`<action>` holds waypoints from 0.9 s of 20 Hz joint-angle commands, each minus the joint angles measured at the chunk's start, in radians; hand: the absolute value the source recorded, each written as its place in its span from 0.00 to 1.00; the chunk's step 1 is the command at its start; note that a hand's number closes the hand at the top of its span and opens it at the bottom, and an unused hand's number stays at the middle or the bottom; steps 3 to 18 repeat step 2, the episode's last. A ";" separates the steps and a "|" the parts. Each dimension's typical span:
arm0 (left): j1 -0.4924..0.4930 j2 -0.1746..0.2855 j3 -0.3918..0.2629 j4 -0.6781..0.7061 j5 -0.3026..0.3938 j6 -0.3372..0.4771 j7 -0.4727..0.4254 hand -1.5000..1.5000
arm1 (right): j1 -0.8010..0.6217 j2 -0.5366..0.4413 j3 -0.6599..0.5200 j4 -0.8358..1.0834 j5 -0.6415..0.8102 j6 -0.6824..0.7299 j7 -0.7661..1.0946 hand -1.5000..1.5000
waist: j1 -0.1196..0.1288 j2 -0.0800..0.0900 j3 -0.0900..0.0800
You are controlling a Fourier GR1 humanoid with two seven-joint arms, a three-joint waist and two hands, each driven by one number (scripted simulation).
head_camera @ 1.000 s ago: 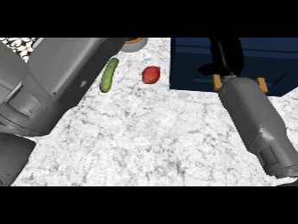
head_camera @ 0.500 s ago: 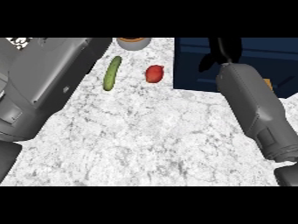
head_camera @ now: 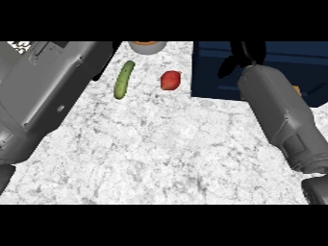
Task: Pick up the can, place it into the drawer and close the drawer
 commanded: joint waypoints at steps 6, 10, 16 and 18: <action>0.050 0.041 -0.013 -0.096 -0.011 0.002 0.025 0.00 | -0.083 0.006 -0.079 -0.015 -0.077 -0.035 -0.025 0.00 | 0.030 -0.017 -0.008; 0.050 0.041 -0.013 -0.096 -0.011 0.002 0.025 0.00 | -0.083 0.006 -0.079 -0.015 -0.077 -0.035 -0.025 0.00 | 0.030 -0.017 -0.008; 0.050 0.041 -0.013 -0.096 -0.011 0.002 0.025 0.00 | -0.083 0.006 -0.079 -0.015 -0.077 -0.035 -0.025 0.00 | 0.030 -0.017 -0.008; 0.050 0.041 -0.013 -0.096 -0.011 0.002 0.025 0.00 | -0.083 0.006 -0.079 -0.015 -0.077 -0.035 -0.025 0.00 | 0.030 -0.017 -0.008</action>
